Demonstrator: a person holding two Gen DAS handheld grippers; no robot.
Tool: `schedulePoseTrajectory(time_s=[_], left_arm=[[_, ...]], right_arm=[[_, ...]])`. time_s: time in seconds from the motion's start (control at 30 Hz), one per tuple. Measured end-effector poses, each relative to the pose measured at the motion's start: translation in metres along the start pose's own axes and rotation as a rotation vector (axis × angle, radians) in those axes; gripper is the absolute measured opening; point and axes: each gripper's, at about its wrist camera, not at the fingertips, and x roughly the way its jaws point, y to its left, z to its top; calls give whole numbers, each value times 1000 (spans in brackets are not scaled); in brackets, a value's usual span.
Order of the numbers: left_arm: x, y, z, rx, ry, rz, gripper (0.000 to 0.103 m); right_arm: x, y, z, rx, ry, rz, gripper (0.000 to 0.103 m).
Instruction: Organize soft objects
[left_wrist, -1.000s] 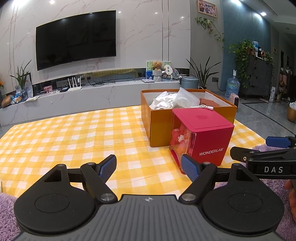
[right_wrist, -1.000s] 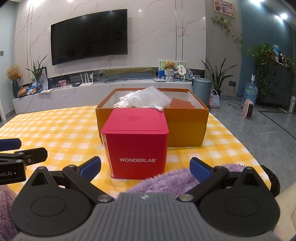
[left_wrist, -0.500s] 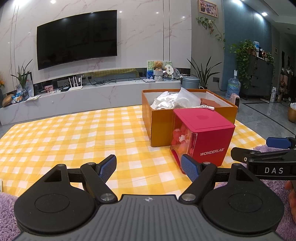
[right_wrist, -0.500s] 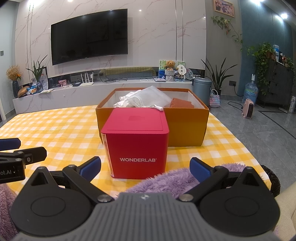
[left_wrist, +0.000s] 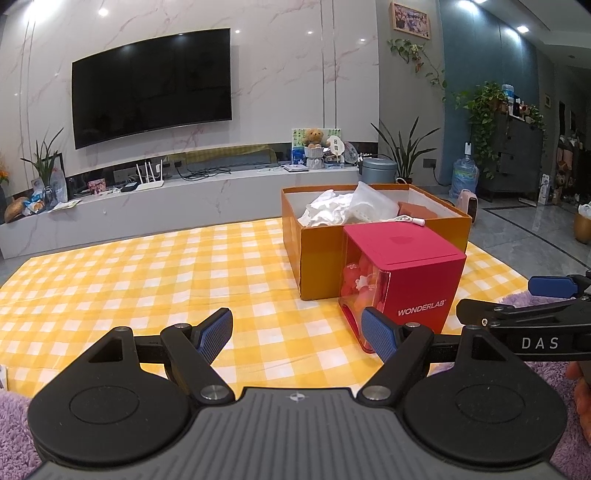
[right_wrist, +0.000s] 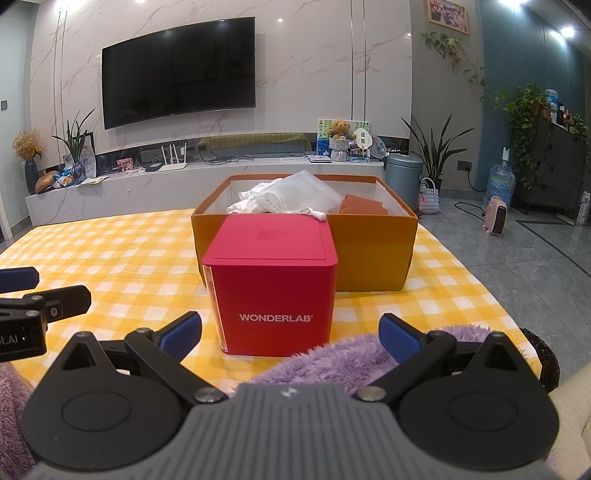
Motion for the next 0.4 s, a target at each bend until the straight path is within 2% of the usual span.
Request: schedulePoseTrajectory(time_s=[0.4], left_arm=[[0, 0, -1, 0, 0, 9, 93]], right_arm=[[0, 2, -1, 1, 4, 0, 100]])
